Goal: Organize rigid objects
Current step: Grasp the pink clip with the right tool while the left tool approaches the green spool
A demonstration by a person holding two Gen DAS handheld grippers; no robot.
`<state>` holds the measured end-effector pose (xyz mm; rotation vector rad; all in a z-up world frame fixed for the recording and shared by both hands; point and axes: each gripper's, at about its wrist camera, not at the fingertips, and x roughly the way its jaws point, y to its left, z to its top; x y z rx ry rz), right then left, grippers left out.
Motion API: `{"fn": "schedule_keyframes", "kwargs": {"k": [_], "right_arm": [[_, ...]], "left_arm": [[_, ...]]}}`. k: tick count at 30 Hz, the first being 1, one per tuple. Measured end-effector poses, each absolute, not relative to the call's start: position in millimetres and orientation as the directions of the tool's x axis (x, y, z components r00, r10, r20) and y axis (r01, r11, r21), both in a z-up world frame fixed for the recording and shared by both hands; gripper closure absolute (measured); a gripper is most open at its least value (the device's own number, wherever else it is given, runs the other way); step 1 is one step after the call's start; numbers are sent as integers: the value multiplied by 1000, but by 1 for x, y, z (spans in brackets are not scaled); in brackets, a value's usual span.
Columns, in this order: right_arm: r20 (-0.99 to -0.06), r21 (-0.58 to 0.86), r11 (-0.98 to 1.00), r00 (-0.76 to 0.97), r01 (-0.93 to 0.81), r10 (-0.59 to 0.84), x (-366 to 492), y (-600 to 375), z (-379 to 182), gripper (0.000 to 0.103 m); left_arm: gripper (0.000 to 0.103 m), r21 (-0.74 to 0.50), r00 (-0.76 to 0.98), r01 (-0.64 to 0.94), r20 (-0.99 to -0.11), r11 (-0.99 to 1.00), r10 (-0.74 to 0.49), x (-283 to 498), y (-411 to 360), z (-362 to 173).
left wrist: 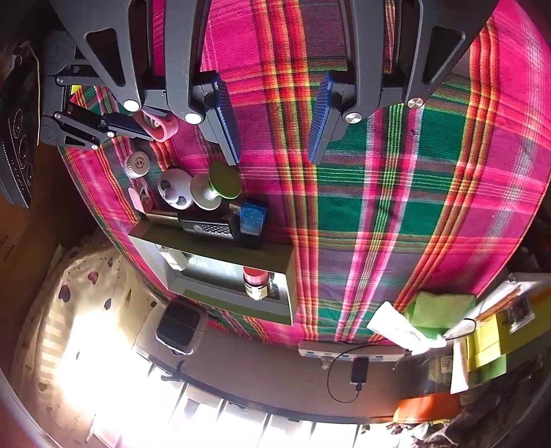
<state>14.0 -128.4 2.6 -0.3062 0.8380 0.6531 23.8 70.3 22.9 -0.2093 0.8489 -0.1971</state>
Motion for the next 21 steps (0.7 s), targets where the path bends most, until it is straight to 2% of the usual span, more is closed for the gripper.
{"fn": "schedule_keyframes", "kwargs": {"k": [18, 21], "right_arm": [[-733, 73, 828, 533, -556, 423, 9, -184, 13, 79], [-724, 75, 834, 545, -547, 422, 9, -193, 17, 79]], "left_arm": [[60, -249, 612, 157, -735, 956, -292, 53, 24, 22], [49, -248, 611, 160, -736, 955, -293, 59, 17, 21]]}}
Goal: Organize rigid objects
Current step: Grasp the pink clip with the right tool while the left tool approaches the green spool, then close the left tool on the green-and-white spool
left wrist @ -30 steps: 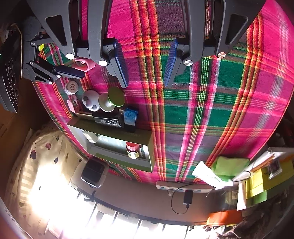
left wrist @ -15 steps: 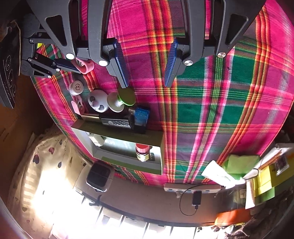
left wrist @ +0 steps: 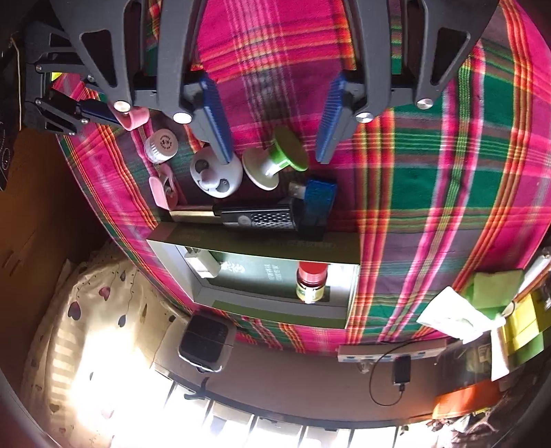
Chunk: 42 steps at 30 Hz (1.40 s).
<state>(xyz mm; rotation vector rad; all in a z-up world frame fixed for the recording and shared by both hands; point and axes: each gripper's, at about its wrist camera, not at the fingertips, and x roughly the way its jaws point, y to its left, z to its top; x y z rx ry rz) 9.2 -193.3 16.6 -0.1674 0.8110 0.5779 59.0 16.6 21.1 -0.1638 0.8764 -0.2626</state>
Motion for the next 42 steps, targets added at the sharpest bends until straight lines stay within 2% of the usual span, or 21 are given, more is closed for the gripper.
{"fn": "schedule_keyframes", "kwargs": {"k": [20, 37, 42], "right_arm": [[-703, 104, 845, 563, -524, 436, 24, -221, 19, 79], [-706, 128, 836, 543, -534, 455, 33, -219, 16, 79], [-707, 129, 836, 542, -533, 454, 34, -219, 15, 79]], "left_arm": [[48, -151, 596, 52, -788, 987, -152, 85, 2, 8], [49, -174, 612, 30, -776, 984, -156, 79, 17, 8], [55, -166, 620, 42, -769, 985, -156, 81, 13, 7]]}}
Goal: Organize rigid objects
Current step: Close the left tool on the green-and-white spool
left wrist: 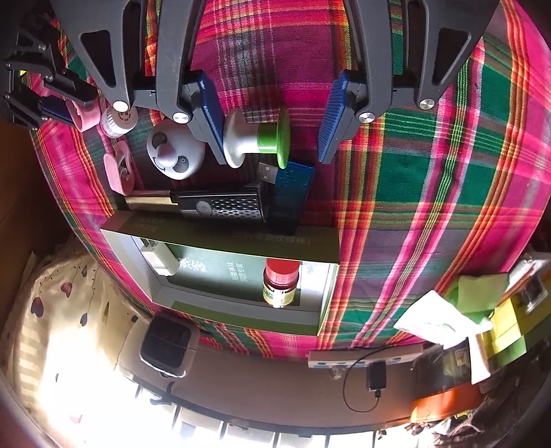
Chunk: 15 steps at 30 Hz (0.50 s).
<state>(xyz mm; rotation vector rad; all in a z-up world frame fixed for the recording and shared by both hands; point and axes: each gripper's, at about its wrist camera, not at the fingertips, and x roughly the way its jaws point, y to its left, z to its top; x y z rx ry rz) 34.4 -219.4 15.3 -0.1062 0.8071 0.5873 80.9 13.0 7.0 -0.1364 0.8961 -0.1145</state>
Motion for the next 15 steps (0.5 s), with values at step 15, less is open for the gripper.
{"fn": "schedule_keyframes", "kwargs": {"k": [15], "right_arm": [[-711, 131, 838, 539, -530, 452, 35, -218, 13, 79]], "left_arm": [[70, -162, 620, 60, -767, 985, -164, 81, 11, 6]]}}
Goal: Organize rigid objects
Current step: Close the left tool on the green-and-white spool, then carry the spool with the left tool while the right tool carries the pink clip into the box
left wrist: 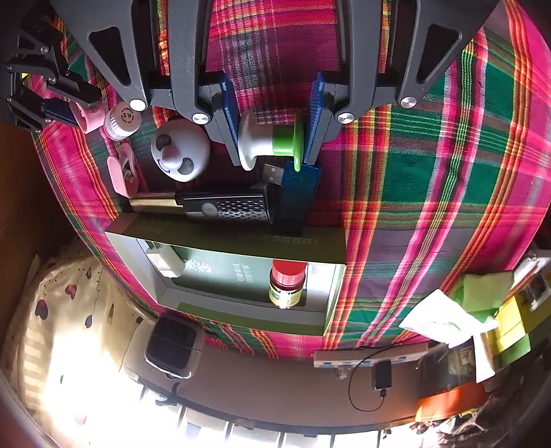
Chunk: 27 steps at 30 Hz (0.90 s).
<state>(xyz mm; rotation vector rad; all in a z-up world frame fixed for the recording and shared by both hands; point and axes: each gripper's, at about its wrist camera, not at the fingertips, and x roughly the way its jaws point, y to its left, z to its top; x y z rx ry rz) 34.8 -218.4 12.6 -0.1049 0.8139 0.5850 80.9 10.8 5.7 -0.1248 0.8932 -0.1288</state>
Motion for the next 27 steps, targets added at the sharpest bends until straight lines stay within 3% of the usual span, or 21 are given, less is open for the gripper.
{"fn": "schedule_keyframes", "kwargs": {"k": [27], "right_arm": [[-662, 136, 848, 590, -513, 463, 47, -219, 46, 79]], "left_arm": [[71, -161, 683, 116, -703, 980, -197, 71, 7, 50]]}}
